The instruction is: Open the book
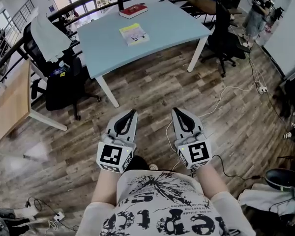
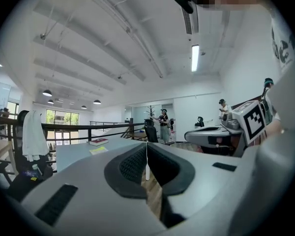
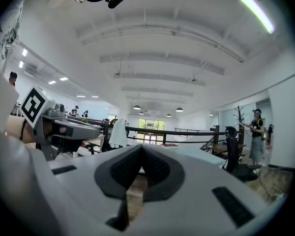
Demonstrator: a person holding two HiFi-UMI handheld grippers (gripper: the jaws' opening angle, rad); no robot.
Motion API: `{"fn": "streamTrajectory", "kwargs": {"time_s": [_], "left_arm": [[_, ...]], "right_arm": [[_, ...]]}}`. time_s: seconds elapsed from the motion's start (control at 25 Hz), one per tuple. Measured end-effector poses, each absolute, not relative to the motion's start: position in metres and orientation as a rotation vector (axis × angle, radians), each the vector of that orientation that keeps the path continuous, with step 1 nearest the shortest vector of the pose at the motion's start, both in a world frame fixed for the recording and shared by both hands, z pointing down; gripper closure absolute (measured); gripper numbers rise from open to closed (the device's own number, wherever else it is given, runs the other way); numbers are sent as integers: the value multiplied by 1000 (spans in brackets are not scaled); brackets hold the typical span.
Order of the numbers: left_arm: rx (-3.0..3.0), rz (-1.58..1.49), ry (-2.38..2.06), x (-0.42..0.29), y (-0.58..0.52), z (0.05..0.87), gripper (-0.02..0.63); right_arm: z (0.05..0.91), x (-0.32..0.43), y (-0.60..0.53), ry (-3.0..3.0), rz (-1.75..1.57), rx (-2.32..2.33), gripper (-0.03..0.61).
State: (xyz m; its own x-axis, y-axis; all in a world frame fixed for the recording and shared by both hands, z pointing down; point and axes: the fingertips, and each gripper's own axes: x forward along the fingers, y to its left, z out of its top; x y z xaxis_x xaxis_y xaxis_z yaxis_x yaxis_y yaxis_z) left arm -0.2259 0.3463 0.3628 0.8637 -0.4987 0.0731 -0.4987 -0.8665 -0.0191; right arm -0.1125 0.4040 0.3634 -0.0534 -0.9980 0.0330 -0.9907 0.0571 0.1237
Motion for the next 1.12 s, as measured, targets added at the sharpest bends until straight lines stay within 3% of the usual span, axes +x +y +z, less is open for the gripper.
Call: {"fn": "streamTrajectory", "kwargs": {"time_s": [0.52, 1.12], "left_arm": [[3005, 191, -799, -174, 250, 382, 594], [2994, 128, -797, -43, -15, 366, 594]], "right_arm": [[388, -58, 315, -2181, -52, 2089, 571], [370, 80, 54, -2142, -133, 2034, 571]]}}
